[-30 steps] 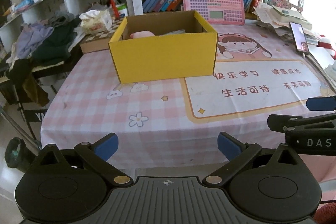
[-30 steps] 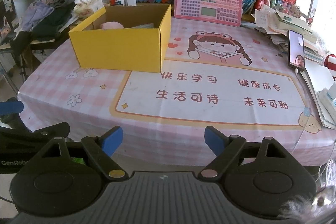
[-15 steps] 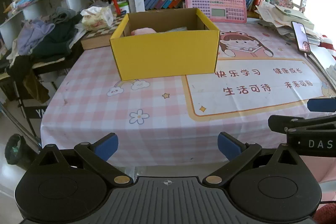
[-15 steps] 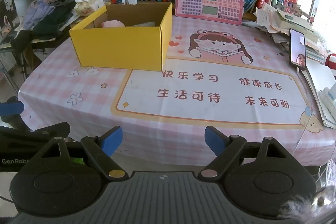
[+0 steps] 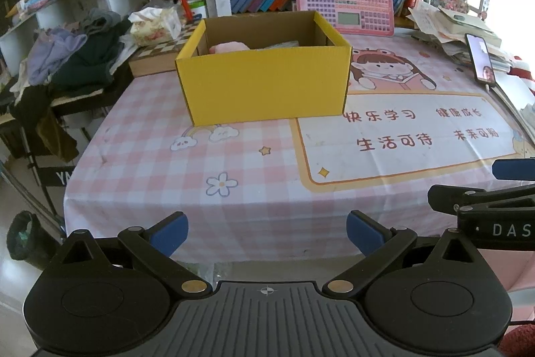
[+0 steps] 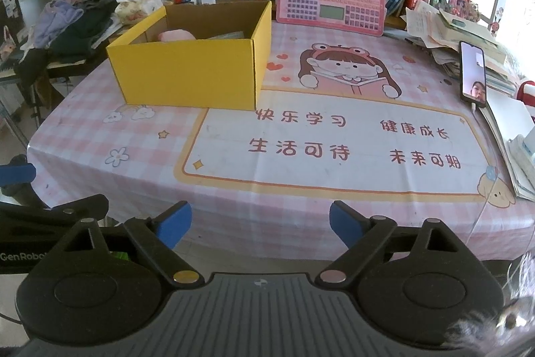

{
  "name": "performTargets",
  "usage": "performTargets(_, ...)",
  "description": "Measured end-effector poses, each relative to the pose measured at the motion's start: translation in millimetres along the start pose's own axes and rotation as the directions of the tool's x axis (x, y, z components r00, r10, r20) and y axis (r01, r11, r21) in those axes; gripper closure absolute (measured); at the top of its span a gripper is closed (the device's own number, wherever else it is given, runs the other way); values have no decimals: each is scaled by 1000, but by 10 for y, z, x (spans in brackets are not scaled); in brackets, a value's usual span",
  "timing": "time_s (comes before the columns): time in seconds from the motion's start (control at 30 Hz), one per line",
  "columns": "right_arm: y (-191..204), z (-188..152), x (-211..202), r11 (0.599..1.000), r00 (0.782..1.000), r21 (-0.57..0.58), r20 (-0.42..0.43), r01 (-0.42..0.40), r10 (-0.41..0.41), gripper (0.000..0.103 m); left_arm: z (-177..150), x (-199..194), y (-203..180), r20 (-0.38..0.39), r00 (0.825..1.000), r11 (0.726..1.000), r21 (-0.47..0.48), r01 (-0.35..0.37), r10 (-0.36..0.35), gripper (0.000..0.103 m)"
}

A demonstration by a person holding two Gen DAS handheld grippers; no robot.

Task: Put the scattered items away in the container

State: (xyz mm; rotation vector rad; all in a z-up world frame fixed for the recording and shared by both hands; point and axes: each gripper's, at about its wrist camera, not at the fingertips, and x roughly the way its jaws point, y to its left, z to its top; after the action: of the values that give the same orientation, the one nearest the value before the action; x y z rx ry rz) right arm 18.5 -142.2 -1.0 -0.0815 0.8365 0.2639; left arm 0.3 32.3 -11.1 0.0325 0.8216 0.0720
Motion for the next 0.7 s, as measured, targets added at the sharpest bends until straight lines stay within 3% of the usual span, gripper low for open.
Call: performTargets(0.7, -3, 17, 32, 1000, 1000, -3, -9, -3, 3, 10, 19, 17, 4, -3, 1000, 1000, -10, -7, 7, 1)
